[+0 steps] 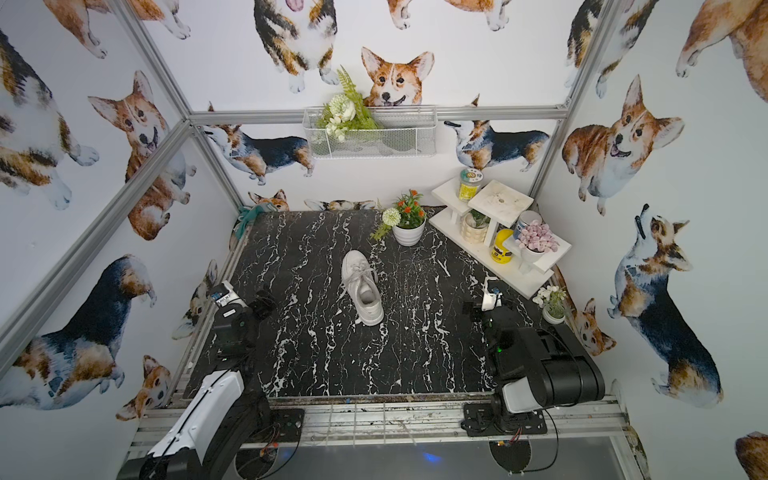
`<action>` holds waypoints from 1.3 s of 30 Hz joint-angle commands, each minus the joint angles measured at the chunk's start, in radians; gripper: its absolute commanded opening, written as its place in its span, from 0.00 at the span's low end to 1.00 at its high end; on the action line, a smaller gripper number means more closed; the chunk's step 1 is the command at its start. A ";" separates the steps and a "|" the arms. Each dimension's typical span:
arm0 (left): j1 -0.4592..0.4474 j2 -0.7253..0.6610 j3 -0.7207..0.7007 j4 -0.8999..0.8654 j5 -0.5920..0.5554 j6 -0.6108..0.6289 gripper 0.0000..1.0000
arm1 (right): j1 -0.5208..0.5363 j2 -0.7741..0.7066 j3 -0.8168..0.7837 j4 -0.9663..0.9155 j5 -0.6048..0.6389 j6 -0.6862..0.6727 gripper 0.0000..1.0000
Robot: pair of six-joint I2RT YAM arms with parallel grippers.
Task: Tie the shoes
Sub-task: Reset both arms
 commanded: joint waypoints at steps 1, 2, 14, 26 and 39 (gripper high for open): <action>-0.049 0.085 0.008 0.185 -0.050 0.071 1.00 | -0.041 0.029 0.071 -0.001 -0.075 0.027 1.00; -0.063 0.120 0.008 0.221 -0.052 0.085 1.00 | -0.071 0.028 0.072 -0.006 -0.116 0.045 1.00; -0.103 0.496 -0.023 0.704 -0.006 0.341 1.00 | -0.075 0.017 0.075 -0.031 -0.121 0.043 1.00; -0.115 0.696 0.026 0.818 0.022 0.381 1.00 | -0.074 0.017 0.076 -0.031 -0.121 0.041 1.00; -0.135 0.694 0.030 0.806 0.001 0.394 1.00 | -0.073 0.012 0.072 -0.028 -0.119 0.049 1.00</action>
